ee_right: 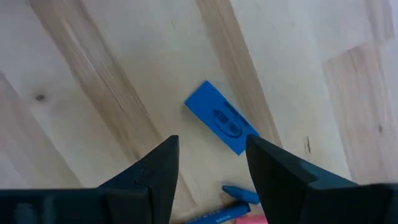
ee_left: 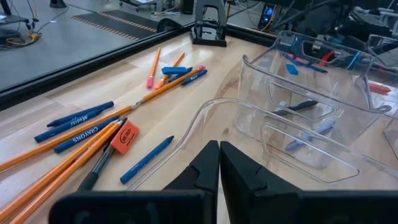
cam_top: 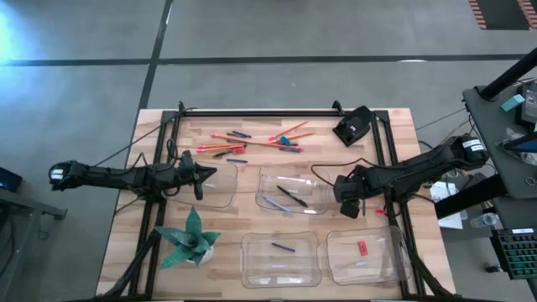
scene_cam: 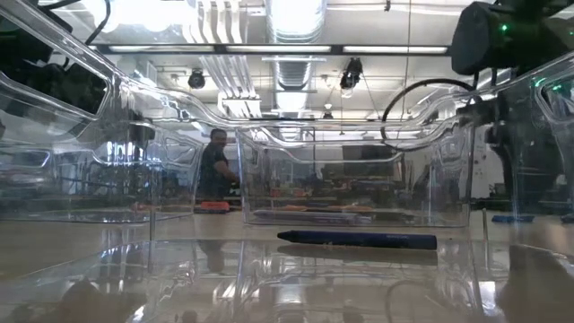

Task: Sort crayons/erasers/pens/pencils in bins
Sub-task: Put the blue eraser into the bottom right transparent bin

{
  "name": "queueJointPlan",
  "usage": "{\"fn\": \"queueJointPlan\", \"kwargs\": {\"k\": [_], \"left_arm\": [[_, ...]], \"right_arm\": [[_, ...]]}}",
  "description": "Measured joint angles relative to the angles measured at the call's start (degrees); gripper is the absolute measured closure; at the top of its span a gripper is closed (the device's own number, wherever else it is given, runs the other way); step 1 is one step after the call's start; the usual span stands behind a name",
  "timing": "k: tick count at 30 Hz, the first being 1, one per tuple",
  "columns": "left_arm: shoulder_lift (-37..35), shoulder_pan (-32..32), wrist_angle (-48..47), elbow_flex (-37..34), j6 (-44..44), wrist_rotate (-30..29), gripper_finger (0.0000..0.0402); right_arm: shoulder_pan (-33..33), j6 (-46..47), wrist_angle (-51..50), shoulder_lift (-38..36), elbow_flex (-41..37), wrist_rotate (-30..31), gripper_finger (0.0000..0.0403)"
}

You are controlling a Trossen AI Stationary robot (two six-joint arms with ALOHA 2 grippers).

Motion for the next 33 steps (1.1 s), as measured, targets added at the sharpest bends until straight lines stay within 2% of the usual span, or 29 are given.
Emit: {"fn": "queueJointPlan", "kwargs": {"k": [6, 11, 21, 28, 33], "left_arm": [[-0.03, -0.01, 0.02, 0.0, -0.01, 0.01, 0.0402], [0.0, 0.0, 0.02, 0.0, -0.01, 0.0, 0.0402], [0.04, -0.01, 0.02, 0.0, 0.0, 0.0, 0.0402], [0.01, -0.02, 0.03, 0.0, 0.0, 0.0, 0.0402], [-0.03, 0.0, 0.0, 0.0, 0.01, 0.02, 0.0402]], "right_arm": [[-0.47, -5.87, 3.04, -0.02, -1.48, 2.34, 0.0227], [-3.12, -6.21, 5.11, -0.02, -3.81, 2.34, 0.0229], [-8.92, -10.2, 8.56, 1.41, -5.19, -1.97, 0.023], [-11.66, -6.67, 9.41, 7.34, -4.02, -3.62, 0.0236], [-12.97, 1.69, 9.61, 11.16, -3.55, -6.16, 0.0251]]}}
